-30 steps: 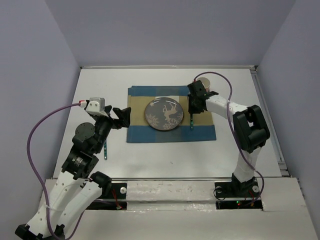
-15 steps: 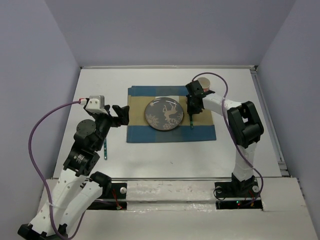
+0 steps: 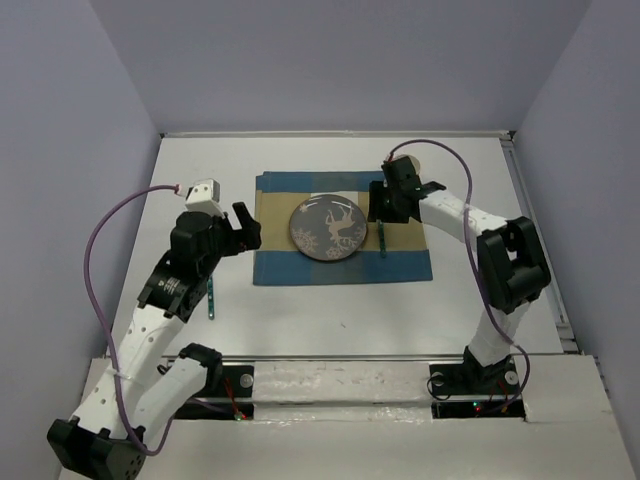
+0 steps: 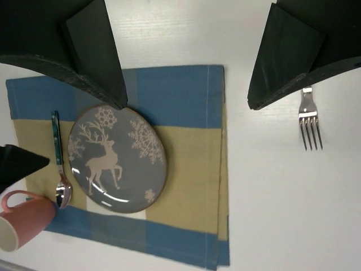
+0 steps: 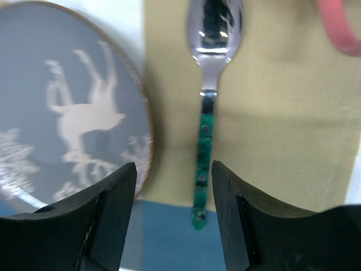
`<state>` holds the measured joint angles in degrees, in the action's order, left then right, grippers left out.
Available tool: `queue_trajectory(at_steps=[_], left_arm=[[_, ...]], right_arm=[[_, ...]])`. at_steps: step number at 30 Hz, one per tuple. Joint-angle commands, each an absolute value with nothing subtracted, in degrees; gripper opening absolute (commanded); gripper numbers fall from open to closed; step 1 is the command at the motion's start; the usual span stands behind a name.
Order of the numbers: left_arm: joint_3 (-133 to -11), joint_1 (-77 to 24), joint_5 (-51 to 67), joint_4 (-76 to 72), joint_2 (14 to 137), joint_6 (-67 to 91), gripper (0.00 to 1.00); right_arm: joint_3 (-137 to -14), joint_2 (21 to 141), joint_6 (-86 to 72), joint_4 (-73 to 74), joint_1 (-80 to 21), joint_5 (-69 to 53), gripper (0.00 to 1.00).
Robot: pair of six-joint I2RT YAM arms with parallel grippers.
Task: Set the dinner table for one person
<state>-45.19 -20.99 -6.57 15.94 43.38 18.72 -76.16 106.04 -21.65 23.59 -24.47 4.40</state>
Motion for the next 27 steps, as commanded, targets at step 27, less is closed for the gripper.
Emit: queue_trajectory(at_steps=[27], left_arm=[[-44.9, 3.4, -1.3, 34.3, 75.1, 25.0, 0.85]], right_arm=[[-49.1, 67.9, -27.2, 0.7, -28.3, -2.5, 0.58]])
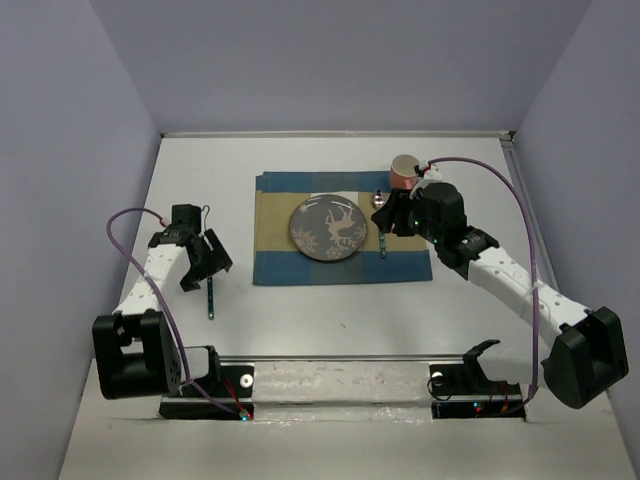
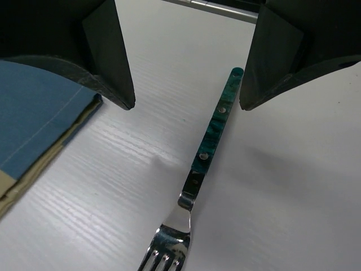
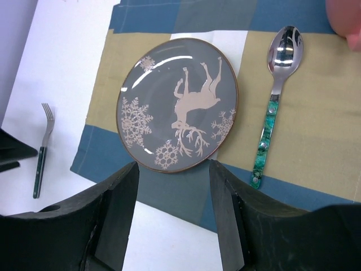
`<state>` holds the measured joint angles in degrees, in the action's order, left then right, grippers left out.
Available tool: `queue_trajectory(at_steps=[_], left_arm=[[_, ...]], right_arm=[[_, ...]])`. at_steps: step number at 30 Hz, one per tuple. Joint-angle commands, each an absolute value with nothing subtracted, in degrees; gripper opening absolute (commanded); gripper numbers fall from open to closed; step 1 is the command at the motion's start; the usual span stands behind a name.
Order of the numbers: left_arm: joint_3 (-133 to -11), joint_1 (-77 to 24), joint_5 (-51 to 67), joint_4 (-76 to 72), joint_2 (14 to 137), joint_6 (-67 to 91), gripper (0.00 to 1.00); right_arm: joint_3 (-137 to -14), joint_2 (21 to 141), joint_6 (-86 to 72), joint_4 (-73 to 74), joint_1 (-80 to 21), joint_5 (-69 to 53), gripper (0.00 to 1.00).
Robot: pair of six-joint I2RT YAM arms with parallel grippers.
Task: Set the dinner table for one person
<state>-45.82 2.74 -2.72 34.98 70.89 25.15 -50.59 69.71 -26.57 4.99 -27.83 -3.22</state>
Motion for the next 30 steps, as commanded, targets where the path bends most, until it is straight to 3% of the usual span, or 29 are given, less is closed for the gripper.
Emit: queue_trajectory(at_steps=[1, 10, 17, 20, 22, 23, 24, 30], left_arm=[[-45.2, 3.9, -1.5, 34.1, 75.7, 25.2, 0.85], [-45.7, 8.5, -1.9, 32.1, 82.8, 26.1, 0.82], [-45.9, 9.0, -0.5, 30.4, 87.1, 25.8, 0.66], [-45.1, 8.9, 0.0, 29.4, 87.3, 25.8, 0.42], [-44.6, 9.0, 2.4, 28.4, 87.4, 25.7, 0.11], [-44.6, 9.0, 2.6, 28.3, 87.3, 25.6, 0.11], [-44.5, 8.9, 2.9, 27.9, 87.1, 25.6, 0.0], [-48.2, 9.0, 4.4, 27.3, 80.9, 22.6, 0.0]], right_arm=[[-49.1, 67.9, -27.3, 0.6, -28.3, -2.3, 0.58], [-48.6, 66.0, -27.2, 0.6, -28.3, -0.3, 0.57], [-48.3, 65.0, -27.1, 0.6, -28.3, 2.7, 0.57], [-48.2, 65.7, -27.4, 0.7, -28.3, 2.8, 0.57], [-48.0, 66.1, -27.5, 0.7, -28.3, 3.2, 0.57], [-47.9, 66.1, -27.5, 0.7, -28.3, 3.4, 0.57], [-47.9, 66.1, -27.4, 0.7, -28.3, 3.7, 0.56], [-47.4, 65.8, -27.4, -1.1, -28.3, 4.7, 0.61]])
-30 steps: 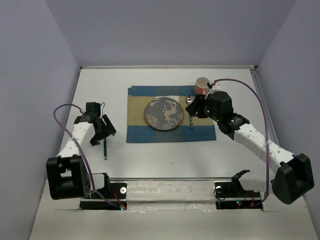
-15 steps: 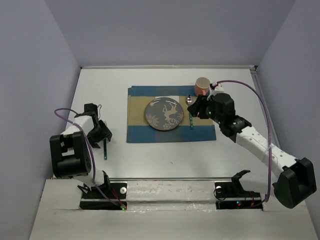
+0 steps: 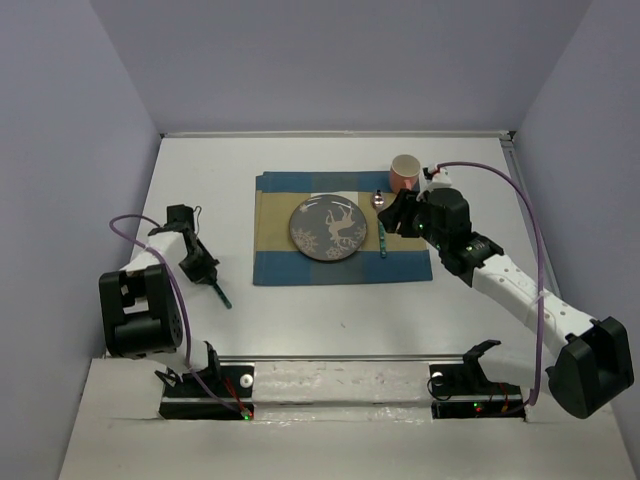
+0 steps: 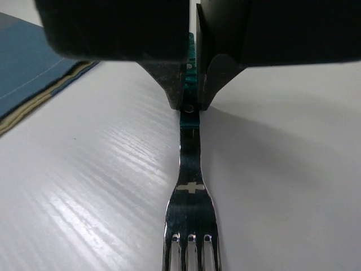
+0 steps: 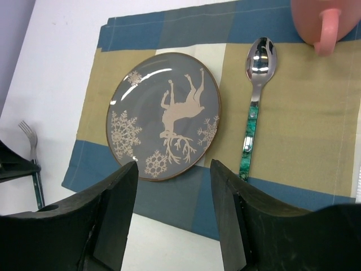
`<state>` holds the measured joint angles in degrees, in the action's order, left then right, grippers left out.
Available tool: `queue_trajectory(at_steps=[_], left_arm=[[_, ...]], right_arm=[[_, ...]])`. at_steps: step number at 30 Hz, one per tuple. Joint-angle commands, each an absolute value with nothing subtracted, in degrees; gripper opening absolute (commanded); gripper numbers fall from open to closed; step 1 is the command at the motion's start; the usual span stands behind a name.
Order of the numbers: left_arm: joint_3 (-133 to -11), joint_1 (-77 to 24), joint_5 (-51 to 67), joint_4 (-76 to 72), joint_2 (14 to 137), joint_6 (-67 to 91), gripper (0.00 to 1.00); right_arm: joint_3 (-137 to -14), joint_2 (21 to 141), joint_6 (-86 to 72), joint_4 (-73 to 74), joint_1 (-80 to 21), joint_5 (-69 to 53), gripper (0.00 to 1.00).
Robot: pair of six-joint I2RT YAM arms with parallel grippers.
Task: Set the dinner table for one person
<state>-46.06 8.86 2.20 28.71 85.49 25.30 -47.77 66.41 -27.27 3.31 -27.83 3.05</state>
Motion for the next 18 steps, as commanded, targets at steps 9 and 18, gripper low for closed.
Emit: queue_trajectory(at_steps=[9, 18], left_arm=[[-63.3, -6.7, 3.6, 21.3, 73.4, 21.7, 0.0], [-77.0, -22.6, -6.9, 23.1, 92.4, 19.4, 0.0]], right_arm=[[-44.2, 64.0, -28.5, -4.8, -28.3, 8.9, 0.63], [-41.9, 62.3, -29.0, -6.8, -28.3, 14.7, 0.63]])
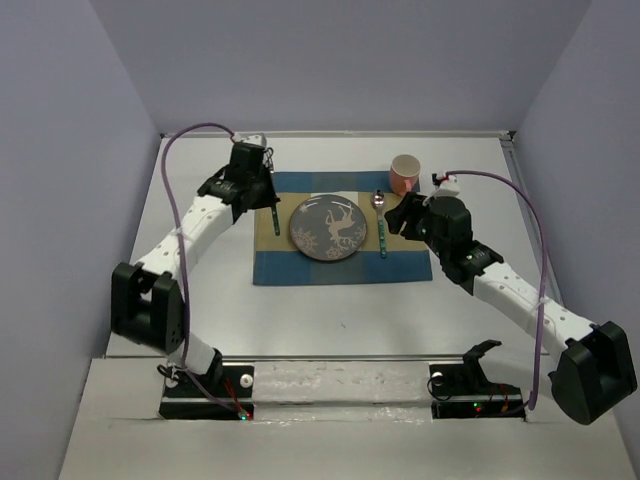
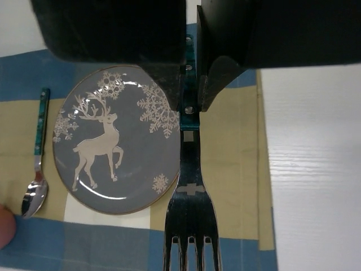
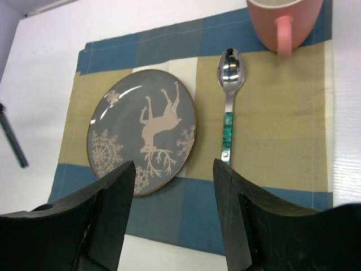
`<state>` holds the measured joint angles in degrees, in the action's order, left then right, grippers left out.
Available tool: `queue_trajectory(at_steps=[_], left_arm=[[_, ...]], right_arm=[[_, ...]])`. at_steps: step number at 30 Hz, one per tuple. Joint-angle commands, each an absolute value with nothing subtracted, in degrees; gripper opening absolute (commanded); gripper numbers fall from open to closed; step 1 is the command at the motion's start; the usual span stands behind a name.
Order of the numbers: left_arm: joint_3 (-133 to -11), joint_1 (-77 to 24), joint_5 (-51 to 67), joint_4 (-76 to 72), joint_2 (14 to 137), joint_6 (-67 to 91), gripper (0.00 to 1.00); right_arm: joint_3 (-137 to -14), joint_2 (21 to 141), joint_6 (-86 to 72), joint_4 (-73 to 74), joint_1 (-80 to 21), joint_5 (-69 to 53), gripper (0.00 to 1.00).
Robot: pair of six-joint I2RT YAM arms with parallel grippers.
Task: Set the dinner table for one person
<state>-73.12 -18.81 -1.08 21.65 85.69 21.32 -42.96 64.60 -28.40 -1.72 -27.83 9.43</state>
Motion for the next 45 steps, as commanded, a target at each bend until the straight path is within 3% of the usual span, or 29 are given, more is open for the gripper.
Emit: queue_trajectory(at_steps=[1, 14, 41, 44, 45], left_arm=[[-77.3, -22.8, -6.8, 22.9, 93.8, 19.4, 0.0], [-76.8, -22.9, -9.8, 20.0, 105.6, 16.3, 0.0], [-78.9, -21.9, -8.4, 22.7, 113.5, 15.0, 0.0], [-78.5, -21.8, -9.0, 22.8, 113.6, 15.3, 0.11], [-78.4, -21.9, -9.4, 22.8, 113.3, 15.6, 0.27]], right_arm=[[-41.7, 62.4, -29.0, -6.8, -28.3, 15.0, 0.63], [-41.8, 65.0, -29.2, -7.6, -28.3, 14.5, 0.63], [-41.9, 66.0, -29.2, -7.6, -28.3, 14.6, 0.63], [-41.8, 66.0, -29.3, -7.6, -28.3, 14.9, 0.63], [-41.8, 65.9, -29.4, -7.6, -28.3, 15.1, 0.63]])
